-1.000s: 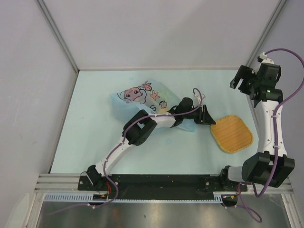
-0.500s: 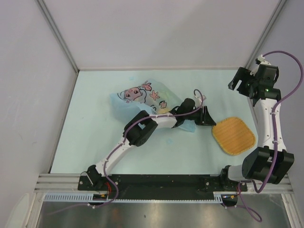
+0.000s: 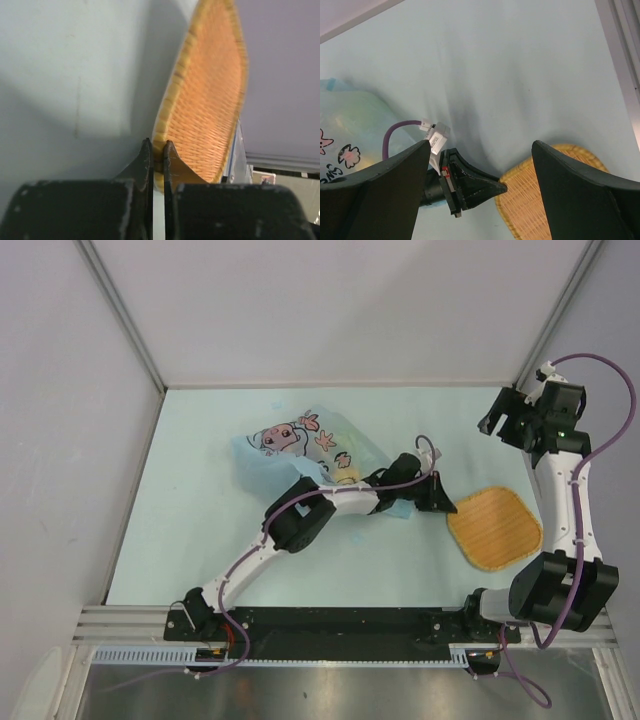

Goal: Take the fake fruits out of the plastic bag
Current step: Move the plate to the center of the board, then adjust the plastic bag at the center of the board.

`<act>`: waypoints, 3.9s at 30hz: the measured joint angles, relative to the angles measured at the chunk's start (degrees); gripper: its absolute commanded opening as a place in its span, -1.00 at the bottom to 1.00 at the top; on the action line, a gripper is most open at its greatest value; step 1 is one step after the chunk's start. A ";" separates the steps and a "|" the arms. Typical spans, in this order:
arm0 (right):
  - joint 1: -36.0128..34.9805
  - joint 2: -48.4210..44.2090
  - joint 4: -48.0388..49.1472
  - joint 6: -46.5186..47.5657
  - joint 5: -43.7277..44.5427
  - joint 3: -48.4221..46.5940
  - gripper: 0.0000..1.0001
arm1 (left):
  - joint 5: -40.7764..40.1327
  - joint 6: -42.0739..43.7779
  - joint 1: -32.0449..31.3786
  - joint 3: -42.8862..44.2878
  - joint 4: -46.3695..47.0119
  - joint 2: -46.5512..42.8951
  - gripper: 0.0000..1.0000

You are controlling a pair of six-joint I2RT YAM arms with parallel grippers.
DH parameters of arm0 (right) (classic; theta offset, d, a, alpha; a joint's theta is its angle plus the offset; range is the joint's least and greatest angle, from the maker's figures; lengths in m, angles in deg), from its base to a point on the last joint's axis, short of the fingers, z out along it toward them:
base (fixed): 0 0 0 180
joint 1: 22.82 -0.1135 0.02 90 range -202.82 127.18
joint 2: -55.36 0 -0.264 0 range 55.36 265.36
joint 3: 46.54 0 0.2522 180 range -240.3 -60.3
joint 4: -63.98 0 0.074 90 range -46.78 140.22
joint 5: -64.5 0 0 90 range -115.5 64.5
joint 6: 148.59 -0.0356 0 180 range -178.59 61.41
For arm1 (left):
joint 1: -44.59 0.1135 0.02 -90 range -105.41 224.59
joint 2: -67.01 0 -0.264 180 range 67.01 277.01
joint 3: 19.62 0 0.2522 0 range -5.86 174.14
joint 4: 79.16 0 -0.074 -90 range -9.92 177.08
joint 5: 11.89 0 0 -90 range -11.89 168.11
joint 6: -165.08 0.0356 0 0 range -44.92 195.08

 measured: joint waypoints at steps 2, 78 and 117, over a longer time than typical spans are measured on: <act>0.04 -0.55 -0.02 -0.09 -0.20 0.11 0.74 | 0.52 0.15 -0.15 -0.85 0.04 -0.59 -1.00; -48.09 17.40 -5.77 20.48 -6.08 -11.28 0.89 | -20.28 57.07 26.32 -22.12 -64.87 -65.26 -0.16; -29.57 15.45 5.33 26.25 18.93 -14.08 0.28 | -1.57 61.16 30.12 -24.13 -45.75 -58.31 -1.00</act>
